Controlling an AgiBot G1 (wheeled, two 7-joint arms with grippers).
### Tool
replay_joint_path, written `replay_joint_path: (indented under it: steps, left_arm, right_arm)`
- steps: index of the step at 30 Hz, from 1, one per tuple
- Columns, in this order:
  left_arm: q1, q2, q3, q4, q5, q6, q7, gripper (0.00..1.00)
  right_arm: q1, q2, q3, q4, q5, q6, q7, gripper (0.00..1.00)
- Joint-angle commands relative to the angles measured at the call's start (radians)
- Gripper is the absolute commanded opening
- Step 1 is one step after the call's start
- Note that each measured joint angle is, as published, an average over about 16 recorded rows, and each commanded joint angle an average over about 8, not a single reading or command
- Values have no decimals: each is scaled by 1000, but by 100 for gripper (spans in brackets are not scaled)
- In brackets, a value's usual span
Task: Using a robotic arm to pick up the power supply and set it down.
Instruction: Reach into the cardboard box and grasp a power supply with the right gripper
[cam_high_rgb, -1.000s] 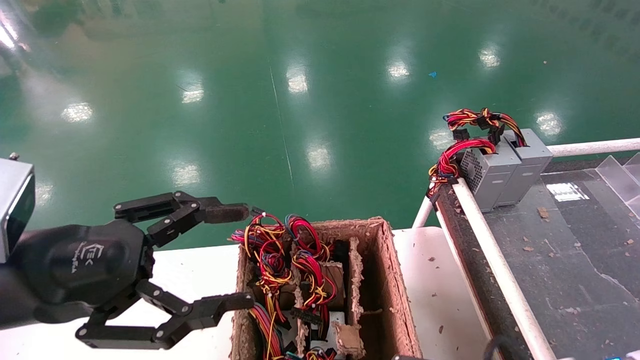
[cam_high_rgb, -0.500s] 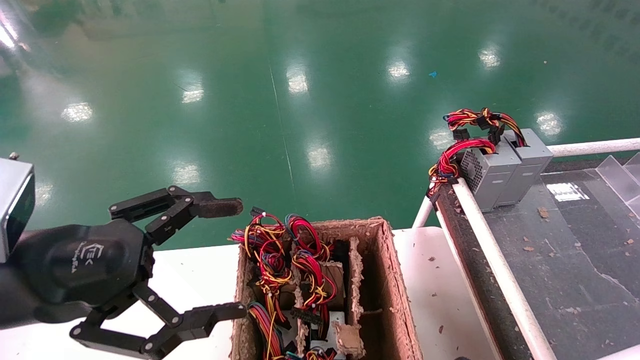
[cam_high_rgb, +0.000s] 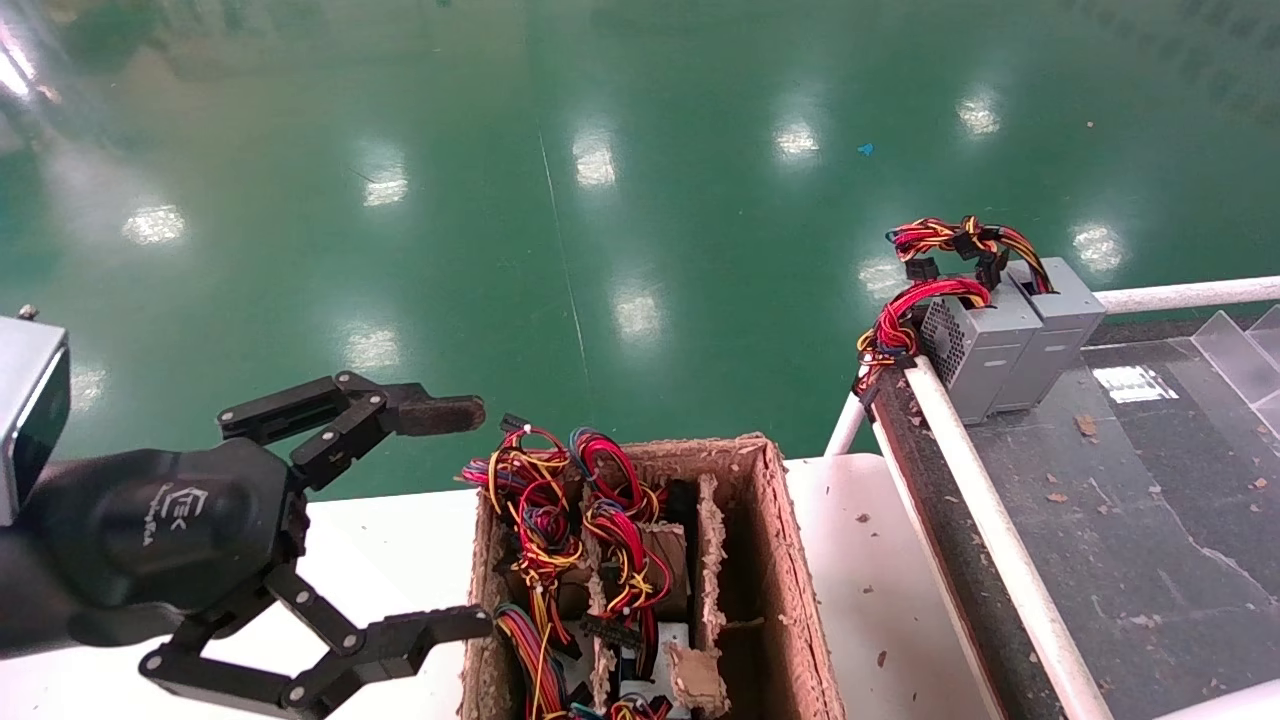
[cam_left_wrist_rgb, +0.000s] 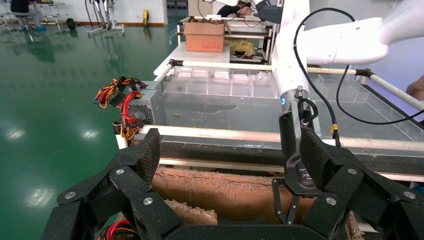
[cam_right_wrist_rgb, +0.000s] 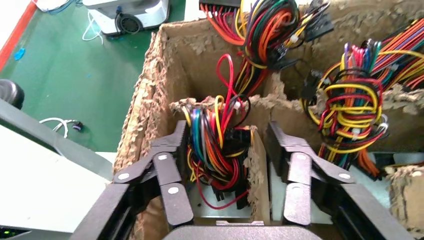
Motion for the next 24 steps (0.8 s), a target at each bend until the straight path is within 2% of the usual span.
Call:
replay_joint_path:
  steps: [1, 15, 24]
  left_arm:
    - [0, 0, 0, 0, 0, 0, 0, 100]
    - [0, 0, 0, 0, 0, 0, 0, 100]
    - [0, 0, 0, 0, 0, 0, 0, 100]
  right_arm:
    - [-2, -2, 2, 1, 2, 5, -3, 0]
    - [-4, -14, -8, 3, -11, 7, -15, 0]
    - [-14, 9, 22, 5, 48, -3, -58, 0]
